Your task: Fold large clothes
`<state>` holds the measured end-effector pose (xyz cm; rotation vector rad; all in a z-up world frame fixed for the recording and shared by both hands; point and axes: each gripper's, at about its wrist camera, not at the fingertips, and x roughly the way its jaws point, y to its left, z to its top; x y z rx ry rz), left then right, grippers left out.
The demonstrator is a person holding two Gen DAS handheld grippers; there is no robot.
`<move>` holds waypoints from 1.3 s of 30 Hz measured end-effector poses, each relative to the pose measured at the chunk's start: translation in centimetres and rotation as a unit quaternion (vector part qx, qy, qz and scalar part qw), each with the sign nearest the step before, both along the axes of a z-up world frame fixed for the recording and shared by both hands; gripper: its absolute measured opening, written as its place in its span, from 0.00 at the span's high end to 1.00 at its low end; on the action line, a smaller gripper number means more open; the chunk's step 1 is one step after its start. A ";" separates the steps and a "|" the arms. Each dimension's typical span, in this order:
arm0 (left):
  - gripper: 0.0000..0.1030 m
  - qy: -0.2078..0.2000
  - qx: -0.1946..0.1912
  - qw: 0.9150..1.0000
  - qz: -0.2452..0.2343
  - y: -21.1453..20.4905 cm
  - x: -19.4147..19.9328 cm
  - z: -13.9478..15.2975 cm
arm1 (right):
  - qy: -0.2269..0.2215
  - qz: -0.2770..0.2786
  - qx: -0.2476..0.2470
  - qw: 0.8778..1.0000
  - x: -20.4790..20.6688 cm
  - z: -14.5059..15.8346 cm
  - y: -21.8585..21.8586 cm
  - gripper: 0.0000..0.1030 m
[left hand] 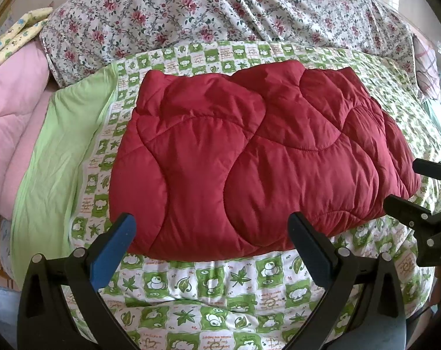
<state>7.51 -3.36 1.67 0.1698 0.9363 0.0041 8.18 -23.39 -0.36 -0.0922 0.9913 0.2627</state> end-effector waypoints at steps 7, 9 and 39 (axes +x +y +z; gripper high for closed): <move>0.00 0.001 -0.001 1.000 0.001 -0.1 0.0 0.0 | -0.002 0.000 -0.002 1.000 0.1 0.0 0.1 0.00; 0.00 0.000 0.001 1.000 0.000 -0.1 0.0 0.0 | -0.001 0.000 -0.002 1.000 0.1 0.1 0.1 0.00; 0.00 -0.005 0.003 1.000 0.002 0.0 0.0 0.2 | -0.001 0.001 -0.001 1.000 0.0 0.1 0.2 0.00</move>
